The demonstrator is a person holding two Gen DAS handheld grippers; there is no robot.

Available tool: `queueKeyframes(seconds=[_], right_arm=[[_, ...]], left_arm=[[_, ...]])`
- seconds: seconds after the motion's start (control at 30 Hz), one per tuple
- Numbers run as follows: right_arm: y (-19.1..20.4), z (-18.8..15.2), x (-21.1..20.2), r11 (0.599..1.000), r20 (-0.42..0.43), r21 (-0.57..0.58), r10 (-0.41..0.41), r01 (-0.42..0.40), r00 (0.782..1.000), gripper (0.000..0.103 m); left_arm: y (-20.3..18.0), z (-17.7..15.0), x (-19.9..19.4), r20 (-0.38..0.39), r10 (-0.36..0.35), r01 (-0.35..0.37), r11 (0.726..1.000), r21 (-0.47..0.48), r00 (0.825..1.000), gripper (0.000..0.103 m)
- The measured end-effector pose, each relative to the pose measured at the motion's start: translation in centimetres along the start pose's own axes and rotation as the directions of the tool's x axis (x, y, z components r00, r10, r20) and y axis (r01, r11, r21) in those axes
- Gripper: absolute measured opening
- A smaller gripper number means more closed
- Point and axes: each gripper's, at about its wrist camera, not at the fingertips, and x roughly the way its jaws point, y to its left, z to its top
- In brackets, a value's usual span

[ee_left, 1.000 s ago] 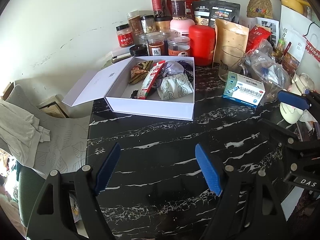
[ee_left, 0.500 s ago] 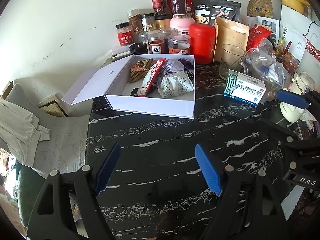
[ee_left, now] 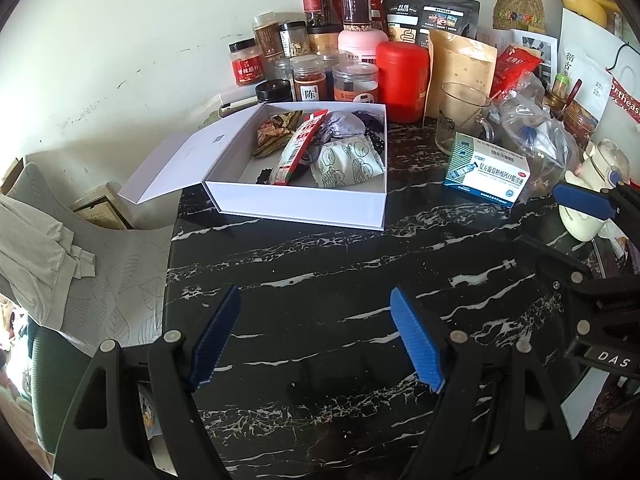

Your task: Organize objects

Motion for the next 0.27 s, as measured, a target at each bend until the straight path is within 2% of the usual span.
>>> queueKeyframes(seconds=[0.27], right_arm=[[-0.6,-1.07,0.41,1.0,-0.022,0.024,-0.015,0.015,1.0,0.074]], left_arm=[[-0.92,-0.47,0.71,-0.01,-0.008,0.008,1.0,0.011,1.0,0.076]])
